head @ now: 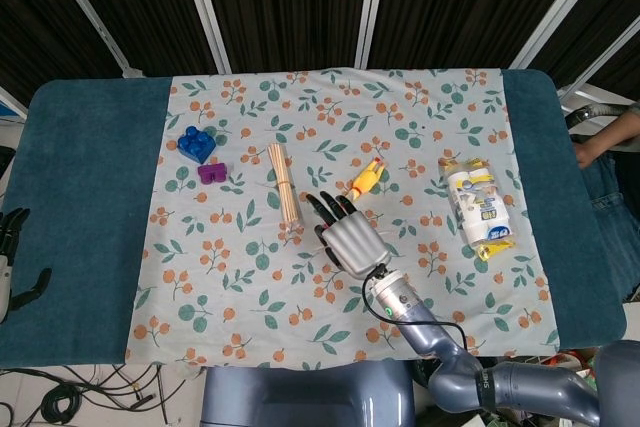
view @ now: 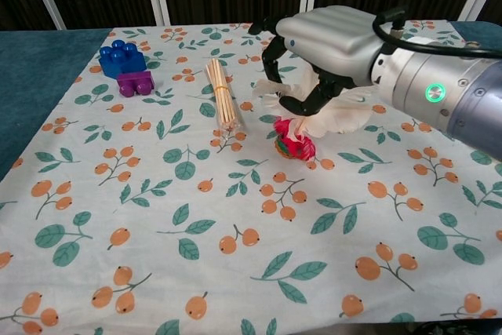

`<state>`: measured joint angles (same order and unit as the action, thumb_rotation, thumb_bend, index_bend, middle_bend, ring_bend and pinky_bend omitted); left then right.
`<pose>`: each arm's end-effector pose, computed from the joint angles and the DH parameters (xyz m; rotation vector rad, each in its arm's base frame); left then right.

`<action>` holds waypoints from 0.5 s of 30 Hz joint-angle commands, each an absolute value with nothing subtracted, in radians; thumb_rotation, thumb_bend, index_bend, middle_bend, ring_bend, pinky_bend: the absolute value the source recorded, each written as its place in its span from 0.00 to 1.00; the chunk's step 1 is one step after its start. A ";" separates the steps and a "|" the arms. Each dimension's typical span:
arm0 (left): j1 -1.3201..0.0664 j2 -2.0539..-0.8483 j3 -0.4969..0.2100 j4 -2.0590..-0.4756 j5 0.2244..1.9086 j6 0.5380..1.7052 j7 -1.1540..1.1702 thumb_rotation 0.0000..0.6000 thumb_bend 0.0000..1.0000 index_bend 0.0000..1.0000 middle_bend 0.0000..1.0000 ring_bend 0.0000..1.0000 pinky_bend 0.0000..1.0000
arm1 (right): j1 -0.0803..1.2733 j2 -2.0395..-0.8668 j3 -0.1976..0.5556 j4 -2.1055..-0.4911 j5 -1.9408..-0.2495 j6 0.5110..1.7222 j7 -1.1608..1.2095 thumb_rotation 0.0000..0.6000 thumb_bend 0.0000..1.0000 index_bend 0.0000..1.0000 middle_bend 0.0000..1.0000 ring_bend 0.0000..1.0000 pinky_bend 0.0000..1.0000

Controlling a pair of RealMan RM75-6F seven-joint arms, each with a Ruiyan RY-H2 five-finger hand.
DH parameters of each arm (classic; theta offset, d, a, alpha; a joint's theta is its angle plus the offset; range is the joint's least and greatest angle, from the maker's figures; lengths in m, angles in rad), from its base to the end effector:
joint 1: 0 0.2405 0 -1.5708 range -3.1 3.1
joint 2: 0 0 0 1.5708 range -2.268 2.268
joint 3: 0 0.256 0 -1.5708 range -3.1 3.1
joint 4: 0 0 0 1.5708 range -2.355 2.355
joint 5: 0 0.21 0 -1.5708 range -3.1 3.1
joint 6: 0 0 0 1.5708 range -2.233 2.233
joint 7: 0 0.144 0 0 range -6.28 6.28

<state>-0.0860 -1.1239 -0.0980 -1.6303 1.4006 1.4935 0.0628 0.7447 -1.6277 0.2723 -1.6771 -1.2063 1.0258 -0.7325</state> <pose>-0.3153 0.1903 0.1690 -1.2826 -0.8773 -0.8668 -0.0600 -0.3112 -0.0206 1.9638 -0.6077 1.0500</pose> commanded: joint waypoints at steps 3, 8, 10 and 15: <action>-0.087 -1.123 -0.098 -1.631 1.399 1.491 0.062 1.00 0.32 0.04 0.06 0.01 0.05 | 0.778 -1.658 0.265 -1.675 -1.166 1.025 -0.784 1.00 0.37 0.62 0.04 0.05 0.15; -0.088 -1.124 -0.099 -1.630 1.398 1.490 0.061 1.00 0.32 0.04 0.06 0.01 0.05 | 0.796 -1.676 0.263 -1.665 -1.140 1.034 -0.808 1.00 0.35 0.28 0.04 0.05 0.15; -0.088 -1.123 -0.100 -1.630 1.396 1.489 0.060 1.00 0.32 0.04 0.06 0.01 0.05 | 0.801 -1.681 0.261 -1.665 -1.137 1.041 -0.812 1.00 0.34 0.12 0.04 0.05 0.15; -0.089 -1.123 -0.100 -1.630 1.395 1.488 0.059 1.00 0.32 0.04 0.06 0.01 0.05 | 0.809 -1.682 0.265 -1.672 -1.130 1.061 -0.811 1.00 0.30 0.00 0.03 0.05 0.15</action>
<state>-0.0885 -1.1227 -0.1003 -1.6296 1.3948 1.4884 0.0593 0.8081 -1.6827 0.2638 -1.6703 -1.1313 1.0579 -0.8121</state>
